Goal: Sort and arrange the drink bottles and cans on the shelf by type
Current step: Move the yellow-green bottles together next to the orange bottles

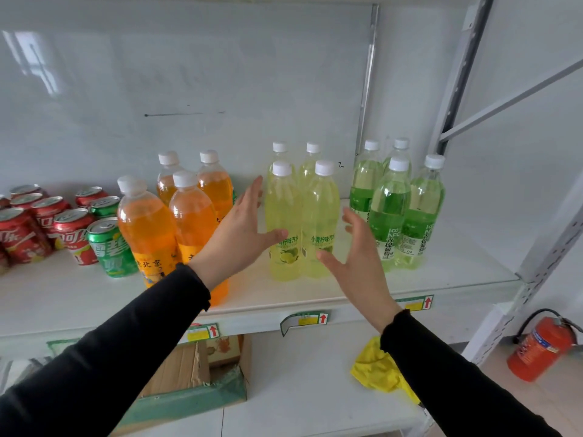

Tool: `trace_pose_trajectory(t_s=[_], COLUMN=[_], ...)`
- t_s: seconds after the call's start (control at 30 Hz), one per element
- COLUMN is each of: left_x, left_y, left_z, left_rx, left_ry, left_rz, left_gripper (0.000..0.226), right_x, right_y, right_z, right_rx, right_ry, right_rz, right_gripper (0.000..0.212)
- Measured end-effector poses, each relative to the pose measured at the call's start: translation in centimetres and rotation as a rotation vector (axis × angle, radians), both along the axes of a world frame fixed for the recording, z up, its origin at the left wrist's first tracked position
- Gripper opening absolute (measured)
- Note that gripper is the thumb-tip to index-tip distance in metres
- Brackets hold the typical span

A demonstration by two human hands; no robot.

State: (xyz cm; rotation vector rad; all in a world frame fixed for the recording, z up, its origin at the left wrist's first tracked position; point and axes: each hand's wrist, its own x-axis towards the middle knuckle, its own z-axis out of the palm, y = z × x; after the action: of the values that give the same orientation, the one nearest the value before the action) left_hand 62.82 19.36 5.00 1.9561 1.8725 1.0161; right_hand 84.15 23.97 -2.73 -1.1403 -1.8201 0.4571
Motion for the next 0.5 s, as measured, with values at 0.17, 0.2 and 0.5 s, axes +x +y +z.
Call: trace_pose_trajectory(t_s=[0.17,0.2,0.5], left_x=[0.7,0.2,-7.3], left_y=[-6.5,-7.4,-14.4], left_z=[0.2,0.0,-2.3], left_rx=[0.224,0.247,0.208], left_ry=[0.335,0.387,0.428], left_rz=[0.0,0.005,0.16], left_gripper=[0.078,0.072,0.057], right_x=[-0.1,-0.4,-6.9], right_y=[-4.4,-5.1,-10.9], right_z=[2.6,3.0,3.8], right_rx=[0.221,0.23,0.286], right_ry=[-0.075,-0.106,-0.238], right_rz=[0.067,0.091,0.273], right_gripper=[0.059,0.057,0.051])
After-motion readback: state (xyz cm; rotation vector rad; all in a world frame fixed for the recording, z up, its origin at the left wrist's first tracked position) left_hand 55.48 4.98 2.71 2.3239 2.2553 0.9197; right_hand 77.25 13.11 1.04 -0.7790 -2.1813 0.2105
